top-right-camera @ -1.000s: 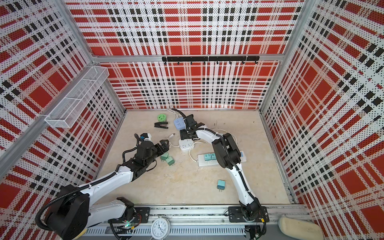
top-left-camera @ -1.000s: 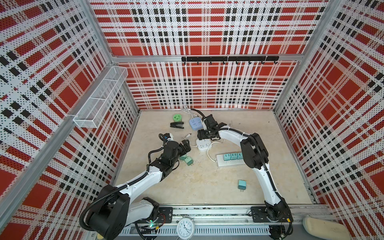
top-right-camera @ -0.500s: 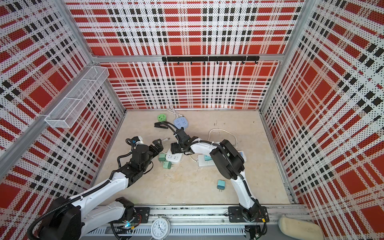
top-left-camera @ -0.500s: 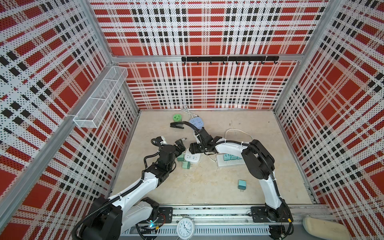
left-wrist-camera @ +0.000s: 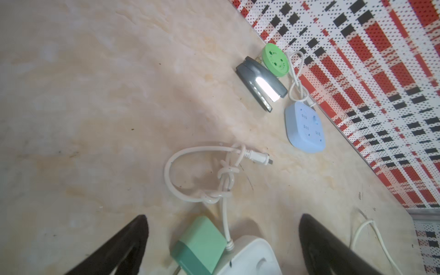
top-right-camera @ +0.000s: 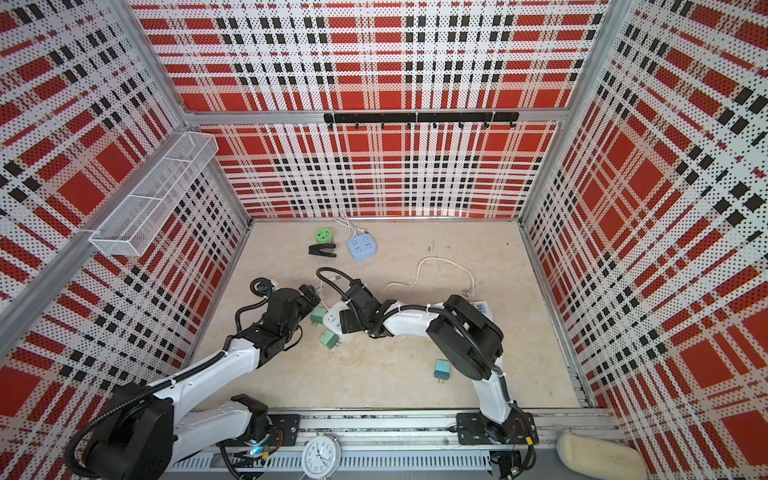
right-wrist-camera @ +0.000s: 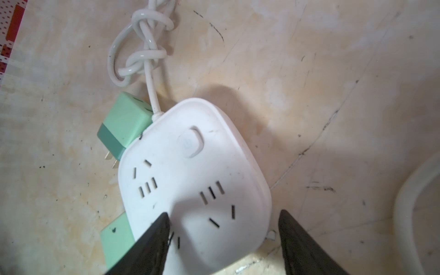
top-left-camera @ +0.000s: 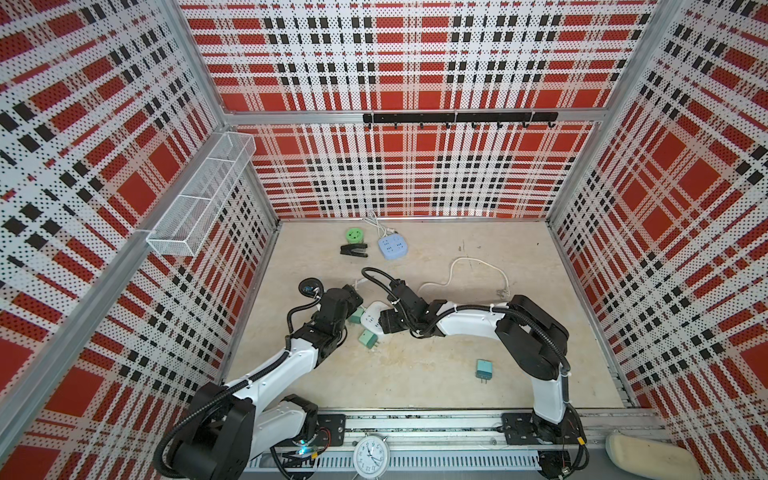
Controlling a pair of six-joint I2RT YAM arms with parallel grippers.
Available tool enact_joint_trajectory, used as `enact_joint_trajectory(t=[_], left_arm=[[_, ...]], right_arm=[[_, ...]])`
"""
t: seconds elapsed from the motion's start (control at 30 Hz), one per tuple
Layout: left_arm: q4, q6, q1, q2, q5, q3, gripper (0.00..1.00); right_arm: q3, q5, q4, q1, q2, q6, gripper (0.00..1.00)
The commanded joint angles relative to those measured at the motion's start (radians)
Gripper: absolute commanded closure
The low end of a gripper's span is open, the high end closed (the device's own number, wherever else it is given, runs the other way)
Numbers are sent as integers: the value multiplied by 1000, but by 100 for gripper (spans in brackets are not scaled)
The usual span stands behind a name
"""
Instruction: Insert the plug
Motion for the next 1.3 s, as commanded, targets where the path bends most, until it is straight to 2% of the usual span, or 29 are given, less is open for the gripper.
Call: enact_joint_trajectory(t=[0.0, 0.1, 0.23, 0.5, 0.67, 0.93, 0.97, 1.03, 1.13, 1.27], left_arm=[[-94, -31, 47, -61, -49, 29, 1], [-163, -62, 101, -145, -109, 2, 1], [-173, -117, 153, -269, -147, -69, 1], [-266, -212, 181, -516, -277, -162, 1], [-251, -215, 181, -570, -281, -184, 1], [-242, -219, 183, -516, -263, -170, 1], [-244, -218, 183, -512, -262, -166, 1], [-243, -212, 183, -510, -256, -162, 1], [-241, -211, 181, -519, -255, -165, 1], [-230, -208, 183, -530, -251, -170, 1]], right_arm=[[77, 102, -32, 8, -26, -66, 26], [170, 159, -71, 9, 5, -135, 23], [403, 144, -195, 9, 143, -216, 21], [820, 121, -388, 9, 426, -250, 19], [1026, 115, -511, 9, 570, -241, 23], [1057, 127, -530, 6, 617, -213, 34], [1055, 130, -532, 4, 618, -205, 37], [1028, 156, -528, -3, 604, -180, 51], [878, 189, -434, -25, 524, -128, 70], [610, 234, -273, -55, 367, -57, 79]])
